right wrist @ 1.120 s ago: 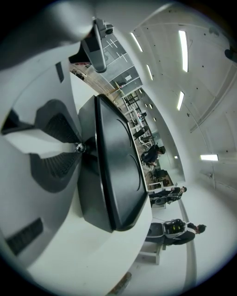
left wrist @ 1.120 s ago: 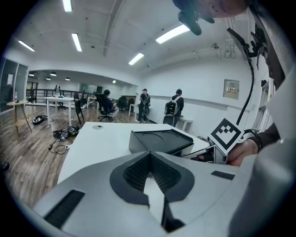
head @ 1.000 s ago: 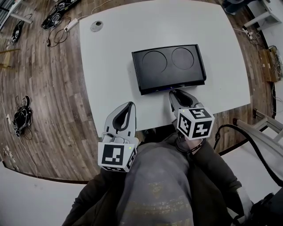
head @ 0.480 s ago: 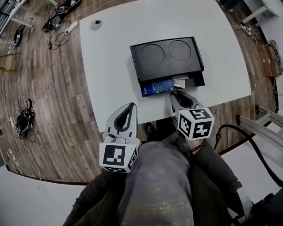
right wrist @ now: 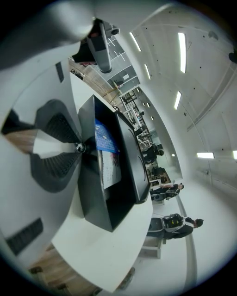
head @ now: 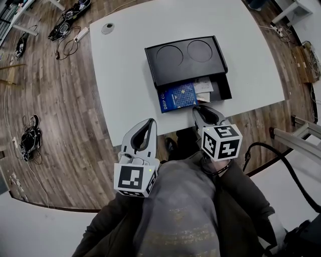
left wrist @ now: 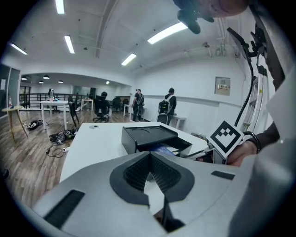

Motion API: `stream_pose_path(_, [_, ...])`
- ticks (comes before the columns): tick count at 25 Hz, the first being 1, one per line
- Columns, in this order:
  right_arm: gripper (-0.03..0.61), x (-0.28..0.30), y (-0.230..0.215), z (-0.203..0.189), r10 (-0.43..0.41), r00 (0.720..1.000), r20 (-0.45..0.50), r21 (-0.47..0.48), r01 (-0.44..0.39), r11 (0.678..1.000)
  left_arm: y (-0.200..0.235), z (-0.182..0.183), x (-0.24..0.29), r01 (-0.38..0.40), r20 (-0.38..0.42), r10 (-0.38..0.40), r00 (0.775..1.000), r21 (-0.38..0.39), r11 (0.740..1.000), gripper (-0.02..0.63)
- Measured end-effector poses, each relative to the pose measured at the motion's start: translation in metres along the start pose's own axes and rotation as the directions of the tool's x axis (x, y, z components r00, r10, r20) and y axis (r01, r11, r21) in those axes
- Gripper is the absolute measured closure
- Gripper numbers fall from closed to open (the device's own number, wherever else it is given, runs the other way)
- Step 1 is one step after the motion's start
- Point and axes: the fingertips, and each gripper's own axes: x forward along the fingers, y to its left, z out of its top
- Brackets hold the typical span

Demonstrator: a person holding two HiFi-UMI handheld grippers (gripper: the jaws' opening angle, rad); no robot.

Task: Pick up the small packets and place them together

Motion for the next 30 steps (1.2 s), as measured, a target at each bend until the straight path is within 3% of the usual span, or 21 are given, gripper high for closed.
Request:
stream_pose_path(15, [0.509,-0.017,0.005,-0.034,0.016,1.0,-0.009,0.007,-0.016,1.0,-0.019,-0.011,-0.013,0.022,0.004,-0.022,1.0,0.023,0.999,0.611])
stream_pose_path(30, [0.508,-0.018,0.006,-0.033,0.044,0.999,0.008,0.017,-0.044,0.999,-0.022,-0.008,-0.015,0.017,0.005,-0.017,1.0,0.035,0.999,0.611])
